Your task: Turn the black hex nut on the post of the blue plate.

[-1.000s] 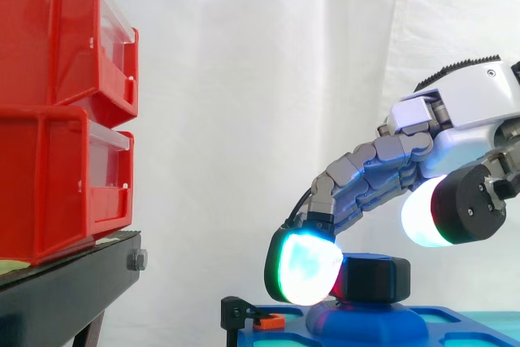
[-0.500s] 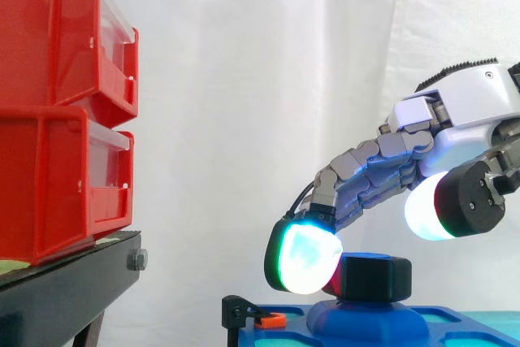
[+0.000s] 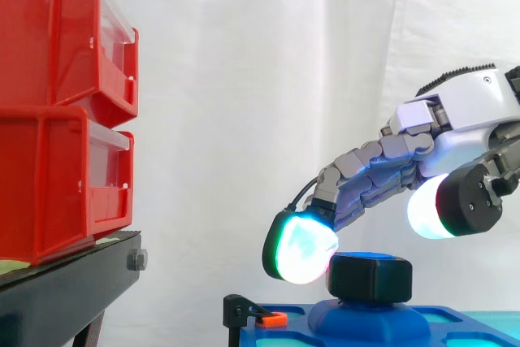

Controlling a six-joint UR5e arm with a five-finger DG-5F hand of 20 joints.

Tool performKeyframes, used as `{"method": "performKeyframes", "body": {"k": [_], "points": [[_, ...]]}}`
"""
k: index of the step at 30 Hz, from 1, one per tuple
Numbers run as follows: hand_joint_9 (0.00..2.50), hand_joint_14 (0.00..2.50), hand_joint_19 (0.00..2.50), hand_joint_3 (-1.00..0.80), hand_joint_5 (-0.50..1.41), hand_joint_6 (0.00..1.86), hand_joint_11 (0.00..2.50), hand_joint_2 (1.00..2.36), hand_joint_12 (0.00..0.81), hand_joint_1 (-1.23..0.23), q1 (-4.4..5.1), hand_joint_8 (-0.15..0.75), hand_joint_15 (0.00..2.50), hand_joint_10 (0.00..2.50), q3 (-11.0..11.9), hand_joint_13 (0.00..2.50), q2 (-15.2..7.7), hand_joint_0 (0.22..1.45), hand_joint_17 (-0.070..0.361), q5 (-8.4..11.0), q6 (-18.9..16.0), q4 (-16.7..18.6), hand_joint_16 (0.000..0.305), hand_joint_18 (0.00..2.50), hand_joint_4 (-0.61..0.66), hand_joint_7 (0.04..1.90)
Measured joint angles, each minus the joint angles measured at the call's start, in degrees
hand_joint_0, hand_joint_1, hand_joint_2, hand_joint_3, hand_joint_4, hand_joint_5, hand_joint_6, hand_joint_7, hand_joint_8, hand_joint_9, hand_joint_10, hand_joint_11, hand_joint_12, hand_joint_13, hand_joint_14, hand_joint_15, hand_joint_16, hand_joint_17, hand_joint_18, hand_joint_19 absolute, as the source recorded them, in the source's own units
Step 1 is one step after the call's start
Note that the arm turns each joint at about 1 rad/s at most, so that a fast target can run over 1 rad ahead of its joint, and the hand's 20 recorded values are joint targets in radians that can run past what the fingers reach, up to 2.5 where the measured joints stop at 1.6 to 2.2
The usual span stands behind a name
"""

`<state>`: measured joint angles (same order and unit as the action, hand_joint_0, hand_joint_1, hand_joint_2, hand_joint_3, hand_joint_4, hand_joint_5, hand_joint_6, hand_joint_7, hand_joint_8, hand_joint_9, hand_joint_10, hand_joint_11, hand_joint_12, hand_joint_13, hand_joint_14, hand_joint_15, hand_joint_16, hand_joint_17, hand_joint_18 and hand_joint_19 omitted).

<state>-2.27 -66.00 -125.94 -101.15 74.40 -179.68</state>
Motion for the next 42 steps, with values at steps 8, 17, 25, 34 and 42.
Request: {"method": "performKeyframes", "body": {"k": [8,17,25,34,42], "points": [[0.28,0.00,0.06,-0.50,-0.20,0.50,0.00,1.00,0.352,-0.41,-0.83,0.230,0.01,0.00,0.00,0.12,-0.01,0.49,0.120,-1.25,0.12,-0.07,0.053,0.00,0.19,0.77],[0.28,0.00,0.06,-0.50,-0.20,0.50,0.00,1.00,0.353,-0.41,-2.07,0.230,0.01,0.00,0.00,0.12,-0.01,0.49,0.120,-3.01,0.13,0.08,0.053,0.00,0.18,0.77],[0.28,0.00,0.07,-0.50,-0.20,0.50,0.00,1.00,0.352,-0.41,-3.28,0.230,0.01,0.00,0.00,0.12,0.01,0.49,0.120,-5.10,0.13,-0.06,0.053,0.00,0.18,0.77],[0.28,0.00,0.06,-0.50,-0.20,0.50,0.00,1.00,0.352,-0.41,-3.96,0.231,0.01,0.00,0.77,0.12,0.04,0.49,0.120,-6.29,0.14,-0.15,0.053,0.00,0.18,0.77],[0.28,0.00,0.06,-0.50,-0.20,0.50,0.00,1.00,0.352,-0.41,-3.13,0.231,0.01,0.00,3.57,0.13,0.03,0.49,0.119,-5.64,0.25,-0.97,0.053,0.00,0.18,0.77]]}}
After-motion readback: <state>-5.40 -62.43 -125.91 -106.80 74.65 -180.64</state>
